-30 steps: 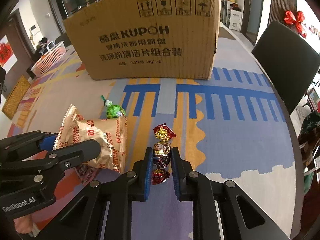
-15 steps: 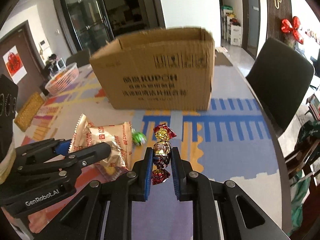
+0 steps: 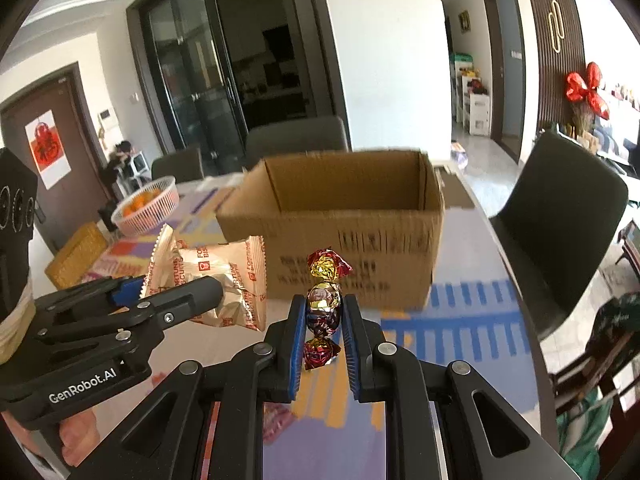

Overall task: Organize snacks
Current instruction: 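Carry the biscuit bag and chocolate over the box, then open both grippers to drop the bag and chocolate into the box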

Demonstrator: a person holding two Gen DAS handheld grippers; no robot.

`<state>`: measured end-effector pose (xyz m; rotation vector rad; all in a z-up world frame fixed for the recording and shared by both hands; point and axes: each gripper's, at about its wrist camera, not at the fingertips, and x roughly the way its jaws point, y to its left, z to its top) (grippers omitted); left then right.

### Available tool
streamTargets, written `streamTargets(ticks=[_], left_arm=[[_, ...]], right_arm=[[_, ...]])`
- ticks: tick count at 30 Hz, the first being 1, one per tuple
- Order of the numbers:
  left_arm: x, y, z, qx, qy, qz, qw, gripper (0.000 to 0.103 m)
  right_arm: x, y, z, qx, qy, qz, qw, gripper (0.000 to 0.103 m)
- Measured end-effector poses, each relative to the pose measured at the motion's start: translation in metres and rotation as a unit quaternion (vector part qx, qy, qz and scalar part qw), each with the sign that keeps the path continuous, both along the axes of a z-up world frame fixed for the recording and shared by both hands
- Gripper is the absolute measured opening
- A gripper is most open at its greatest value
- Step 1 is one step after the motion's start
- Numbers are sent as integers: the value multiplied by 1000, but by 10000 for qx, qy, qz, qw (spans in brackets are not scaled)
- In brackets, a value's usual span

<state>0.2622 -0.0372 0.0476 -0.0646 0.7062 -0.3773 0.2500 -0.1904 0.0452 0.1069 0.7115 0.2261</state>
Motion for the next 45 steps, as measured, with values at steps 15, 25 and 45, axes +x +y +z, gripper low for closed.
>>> streamTargets(ticks=[15, 25, 45], left_arm=[[55, 3, 31, 177, -245, 203, 9993, 36], [101, 2, 28, 355, -242, 245, 9988, 36], [119, 7, 15, 997, -226, 921, 9905, 62]], right_arm=[[53, 6, 40, -32, -293, 26, 9996, 19], [98, 12, 48, -180, -337, 100, 9992, 19], [136, 6, 26, -499, -74, -31, 9987, 44]])
